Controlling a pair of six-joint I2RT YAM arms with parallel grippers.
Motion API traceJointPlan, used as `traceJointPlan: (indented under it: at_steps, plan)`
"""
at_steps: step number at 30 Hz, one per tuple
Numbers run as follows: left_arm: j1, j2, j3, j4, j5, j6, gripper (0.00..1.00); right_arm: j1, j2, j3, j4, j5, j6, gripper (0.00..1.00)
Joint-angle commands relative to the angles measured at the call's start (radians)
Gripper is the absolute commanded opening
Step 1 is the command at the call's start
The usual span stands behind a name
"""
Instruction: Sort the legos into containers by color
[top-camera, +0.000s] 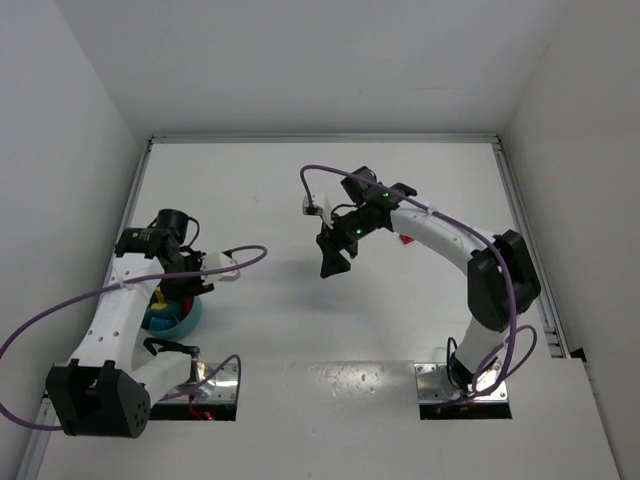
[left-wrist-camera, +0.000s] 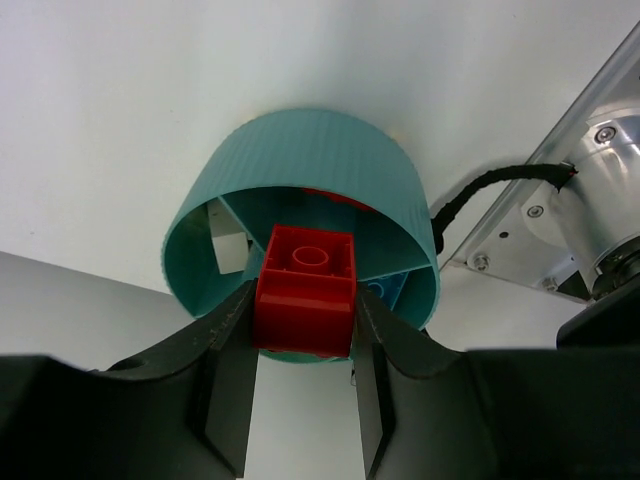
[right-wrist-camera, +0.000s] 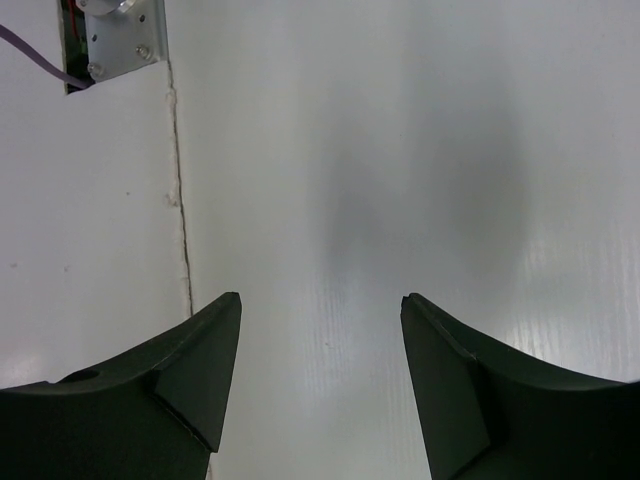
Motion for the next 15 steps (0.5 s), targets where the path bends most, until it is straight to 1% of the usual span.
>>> traceJointPlan:
  at_steps: [1, 2, 6, 9, 10, 12, 13, 15]
  plan:
    - [0.011, 0.011, -0.021, -0.005, -0.007, 0.022, 0.01, -0.007, 0.014, 0.037, 0.002, -0.025, -0.019, 0.65]
    - [0.011, 0.011, -0.022, -0.005, -0.007, 0.031, 0.01, -0.007, 0.014, 0.037, 0.002, -0.034, -0.019, 0.65]
    - [0.011, 0.052, -0.032, -0.005, -0.007, 0.021, 0.10, -0.007, 0.032, 0.049, -0.017, -0.034, -0.019, 0.65]
    - [0.011, 0.062, -0.032, -0.005, -0.007, 0.012, 0.21, -0.007, 0.032, 0.060, -0.018, -0.034, -0.019, 0.64]
    - [0.020, 0.062, -0.032, -0.005, -0.007, 0.012, 0.27, -0.007, 0.042, 0.060, -0.018, -0.034, -0.019, 0.64]
    - [0.020, 0.062, -0.032, -0.005, -0.007, 0.012, 0.36, -0.007, 0.042, 0.069, -0.018, -0.034, -0.019, 0.64]
    - [0.020, 0.062, -0.023, -0.005, -0.007, 0.012, 0.43, -0.007, 0.042, 0.069, -0.018, -0.034, -0.019, 0.64]
    - [0.029, 0.072, -0.023, -0.005, 0.002, 0.012, 0.49, -0.007, 0.042, 0.069, -0.027, -0.034, -0.019, 0.64]
